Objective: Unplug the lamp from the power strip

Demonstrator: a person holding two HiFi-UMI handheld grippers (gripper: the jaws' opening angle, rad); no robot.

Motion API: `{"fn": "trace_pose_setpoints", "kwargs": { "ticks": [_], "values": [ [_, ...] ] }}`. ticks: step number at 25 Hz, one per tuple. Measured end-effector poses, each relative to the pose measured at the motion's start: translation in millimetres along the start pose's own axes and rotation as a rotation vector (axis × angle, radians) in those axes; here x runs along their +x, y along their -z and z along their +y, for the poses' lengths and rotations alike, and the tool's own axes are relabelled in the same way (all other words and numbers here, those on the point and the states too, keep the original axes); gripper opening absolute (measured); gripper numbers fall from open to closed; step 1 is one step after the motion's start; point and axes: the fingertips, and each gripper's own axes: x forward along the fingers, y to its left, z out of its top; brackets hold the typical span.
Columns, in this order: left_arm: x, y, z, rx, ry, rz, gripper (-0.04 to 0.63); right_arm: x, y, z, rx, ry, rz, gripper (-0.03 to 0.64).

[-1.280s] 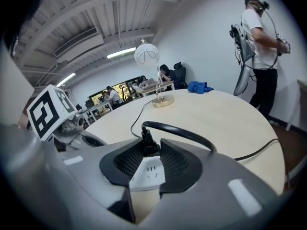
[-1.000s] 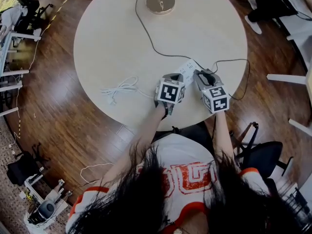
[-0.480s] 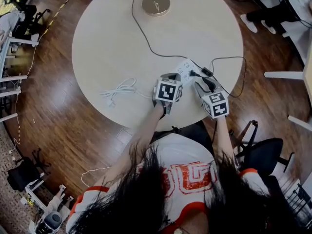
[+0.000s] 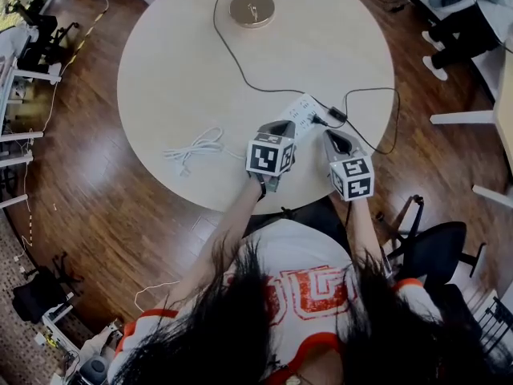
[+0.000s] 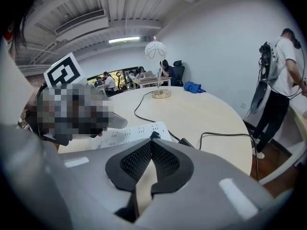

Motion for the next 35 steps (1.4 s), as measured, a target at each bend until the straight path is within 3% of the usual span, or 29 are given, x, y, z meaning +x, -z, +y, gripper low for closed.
{"fn": "trace_pose_setpoints", "kwargs": {
  "ticks": [8, 16, 22, 28, 35],
  "values": [
    [-46, -17, -14, 0.019, 0.052, -0.120, 0.000, -1, -12, 25, 0.014, 0.002, -0.043, 0.002],
    [-88, -23, -23, 0.047, 0.092, -0.210, 0.000, -20, -17, 40, 0.137, 0.042, -0.117, 0.002],
    [-107, -11, -30, 0.082, 0.145, -0.209, 0.000, -41, -11, 56, 0.202, 0.096, -0.155, 0.002],
    [-116, 6, -41, 0.119, 0.197, -0.189, 0.000, -64, -2, 74, 0.342, 0.099, -0.215, 0.002],
    [-114, 4, -69, 0.133, 0.239, -0.206, 0.000, -82, 0, 72, 0.299, 0.110, -0.215, 0.002]
  ]
}}
